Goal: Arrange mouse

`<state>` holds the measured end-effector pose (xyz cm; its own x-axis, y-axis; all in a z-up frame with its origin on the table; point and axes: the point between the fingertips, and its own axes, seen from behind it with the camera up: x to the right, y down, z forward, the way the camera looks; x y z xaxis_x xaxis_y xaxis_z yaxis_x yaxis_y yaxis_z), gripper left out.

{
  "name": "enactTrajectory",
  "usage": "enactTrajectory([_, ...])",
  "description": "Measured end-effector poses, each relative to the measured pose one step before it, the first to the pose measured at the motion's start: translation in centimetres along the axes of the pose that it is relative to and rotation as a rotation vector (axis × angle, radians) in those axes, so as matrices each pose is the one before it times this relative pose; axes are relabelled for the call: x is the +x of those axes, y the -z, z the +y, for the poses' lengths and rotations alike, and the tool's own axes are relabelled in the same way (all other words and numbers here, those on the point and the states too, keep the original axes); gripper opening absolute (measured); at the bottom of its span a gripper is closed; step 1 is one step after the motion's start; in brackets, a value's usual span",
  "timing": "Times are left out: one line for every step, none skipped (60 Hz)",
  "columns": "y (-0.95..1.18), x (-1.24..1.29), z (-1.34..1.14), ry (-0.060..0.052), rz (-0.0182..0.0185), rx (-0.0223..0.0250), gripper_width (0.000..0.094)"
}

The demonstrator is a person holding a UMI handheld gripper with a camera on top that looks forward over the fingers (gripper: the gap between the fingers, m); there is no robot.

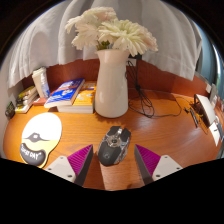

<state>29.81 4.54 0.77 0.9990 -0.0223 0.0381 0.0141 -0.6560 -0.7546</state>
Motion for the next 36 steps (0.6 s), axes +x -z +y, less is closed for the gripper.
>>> enactTrajectory([-0.398, 0.057, -0.354, 0.0007, -0.00329, -0.00524, 0.083])
enactTrajectory([-0.564, -0.062, -0.212, -0.0019, -0.00279, -0.00152, 0.0828])
enactTrajectory([-0.452, -0.009, -0.29, 0.0002, -0.004, -0.00734, 0.0822])
enactTrajectory([-0.422, -0.12, -0.151, -0.0022, -0.00543, -0.00319, 0.0815])
enactTrajectory([-0.399, -0.09, -0.247, -0.0007, -0.00708, -0.00813, 0.0809])
enactTrajectory([-0.356, -0.181, -0.117, -0.0031, -0.00796, -0.00348, 0.0802])
enactTrajectory([-0.309, -0.177, -0.212, -0.0028, -0.00873, -0.00425, 0.0789])
enactTrajectory([-0.195, -0.084, -0.28, -0.0019, -0.00838, -0.00518, 0.0776])
enactTrajectory([-0.293, 0.093, -0.148, -0.0016, 0.00233, -0.00314, 0.0771])
enactTrajectory([-0.228, -0.067, -0.155, 0.0002, -0.00355, -0.00326, 0.0758])
enactTrajectory([-0.222, -0.069, -0.139, -0.0001, -0.00249, -0.00429, 0.0745])
enactTrajectory([-0.192, -0.08, -0.103, 0.0005, -0.00413, -0.00502, 0.0734])
enactTrajectory([-0.178, -0.079, -0.103, 0.0004, -0.00337, -0.00394, 0.0726])
enactTrajectory([-0.143, -0.068, -0.156, 0.0006, -0.00392, -0.0021, 0.0716])
enactTrajectory([-0.386, 0.05, -0.359, 0.0009, -0.00764, -0.00481, 0.0706])
enactTrajectory([-0.038, -0.198, -0.051, -0.0009, -0.00503, -0.00113, 0.0696])
enactTrajectory([-0.094, -0.182, -0.055, -0.0003, -0.00564, -0.00151, 0.069])
enactTrajectory([-0.099, -0.133, -0.046, 0.0008, -0.00505, -0.00232, 0.068])
enactTrajectory([-0.129, -0.168, -0.075, 0.0007, -0.0012, -0.00027, 0.0673])
enactTrajectory([-0.122, -0.131, -0.072, 0.0026, -0.00317, -0.00096, 0.0662])
enactTrajectory([-0.132, -0.102, -0.049, 0.0034, -0.00271, -0.00159, 0.0649])
enactTrajectory([-0.151, -0.11, -0.017, 0.0037, -0.00249, -0.00226, 0.0638])
enactTrajectory([-0.141, -0.114, 0.014, 0.0047, -0.00294, -0.00237, 0.063])
enactTrajectory([-0.146, -0.05, 0.047, 0.0059, -0.00067, -0.00315, 0.0628])
enactTrajectory([-0.036, -0.034, 0.059, 0.0075, -0.00202, -0.00464, 0.0628])
enactTrajectory([-0.141, -0.069, 0.065, 0.0075, -0.00048, -0.00297, 0.0628])
enactTrajectory([-0.111, -0.022, 0.087, 0.0074, 0.00027, -0.00346, 0.0632])
enactTrajectory([-0.106, -0.03, 0.098, 0.0066, 0.00106, -0.00375, 0.0626])
enactTrajectory([-0.122, 0.047, 0.09, 0.0068, 0.00282, -0.00261, 0.0609])
enactTrajectory([-0.118, 0.128, 0.055, 0.0063, 0.00479, -0.00106, 0.0587])
enactTrajectory([-0.036, 0.112, -0.018, 0.0052, 0.00397, 0.00179, 0.0567])
enactTrajectory([-0.035, -0.02, -0.194, -0.002, -0.00113, 0.0095, 0.0541])
enactTrajectory([-0.024, -0.055, 0.01, -0.0053, -0.00244, 0.00218, 0.053])
enactTrajectory([-0.01, -0.003, -0.042, -0.0048, -0.00142, 0.00397, 0.0529])
enactTrajectory([-0.027, 0.023, 0.042, -0.0037, -0.00069, 0.00056, 0.0528])
enactTrajectory([-0.017, -0.02, 0.027, -0.0021, -0.00036, -0.00062, 0.0525])
